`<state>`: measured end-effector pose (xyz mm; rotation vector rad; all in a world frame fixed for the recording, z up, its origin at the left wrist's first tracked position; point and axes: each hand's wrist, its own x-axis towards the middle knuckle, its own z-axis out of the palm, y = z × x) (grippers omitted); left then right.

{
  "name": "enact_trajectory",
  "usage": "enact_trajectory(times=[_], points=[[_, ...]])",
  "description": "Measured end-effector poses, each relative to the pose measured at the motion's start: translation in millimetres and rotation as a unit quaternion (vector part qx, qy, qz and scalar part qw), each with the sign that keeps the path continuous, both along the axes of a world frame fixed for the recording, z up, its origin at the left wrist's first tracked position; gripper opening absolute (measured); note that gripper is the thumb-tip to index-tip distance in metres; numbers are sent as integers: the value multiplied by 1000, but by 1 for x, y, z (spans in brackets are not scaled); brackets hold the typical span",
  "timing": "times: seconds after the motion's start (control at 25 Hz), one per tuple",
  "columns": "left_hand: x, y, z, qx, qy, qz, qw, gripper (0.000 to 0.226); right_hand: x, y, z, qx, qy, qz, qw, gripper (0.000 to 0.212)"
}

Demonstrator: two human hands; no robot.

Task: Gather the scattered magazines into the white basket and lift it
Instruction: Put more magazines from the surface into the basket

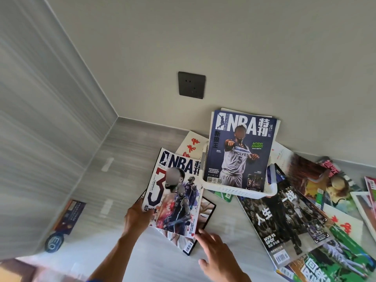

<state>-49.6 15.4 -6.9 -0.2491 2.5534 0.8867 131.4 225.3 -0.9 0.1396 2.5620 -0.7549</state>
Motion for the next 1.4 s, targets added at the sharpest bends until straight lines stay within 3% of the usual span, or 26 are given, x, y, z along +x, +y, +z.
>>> enact_trajectory(times=[0.12, 0.28, 0.36, 0.4, 0.44, 0.52, 0.6, 0.68, 0.8, 0.96, 1.04, 1.16, 1.24, 1.32, 1.4], points=[[22, -20, -2, 135, 27, 43, 990, 27, 1, -5, -2, 12, -36, 9, 999, 69], [53, -59, 14, 168, 68, 140, 973, 10, 0, -3, 3, 5, -72, 17, 997, 70], [75, -84, 26, 209, 93, 174, 958, 21, -1, -3, 15, -56, -71, -32, 995, 68], [86, -94, 34, 250, 93, 173, 948, 33, -2, -3, 24, -137, -62, -91, 984, 68], [95, -101, 41, 290, 84, 150, 942, 40, -5, -3, 35, -245, -57, -161, 954, 73], [111, -97, 55, 343, 53, 88, 934, 43, -15, 4, 60, -447, -25, -267, 853, 80], [123, -65, 65, 384, 16, 43, 922, 41, -20, 26, 84, -518, 28, -328, 790, 66], [130, -19, 75, 406, -42, -33, 912, 43, -11, 56, 104, -510, 68, -368, 774, 51], [128, 44, 86, 448, -98, -70, 886, 58, 30, 98, 114, -478, 87, -366, 794, 41], [125, 91, 96, 405, -60, -55, 911, 45, 81, 120, 107, -445, 88, -414, 789, 28], [135, 98, 92, 352, -70, -127, 925, 44, 100, 120, 100, -342, 85, -424, 834, 10], [151, 98, 78, 227, -14, -179, 957, 30, 122, 117, 83, -194, 84, -400, 891, 17], [154, 97, 74, 187, 35, -174, 966, 21, 123, 119, 80, -117, 103, -382, 911, 8], [146, 104, 86, 221, 65, -159, 960, 10, 113, 126, 89, -115, 125, -377, 911, 15], [126, 117, 115, 261, 92, -147, 950, 22, 90, 137, 110, -161, 164, -389, 892, 10]])
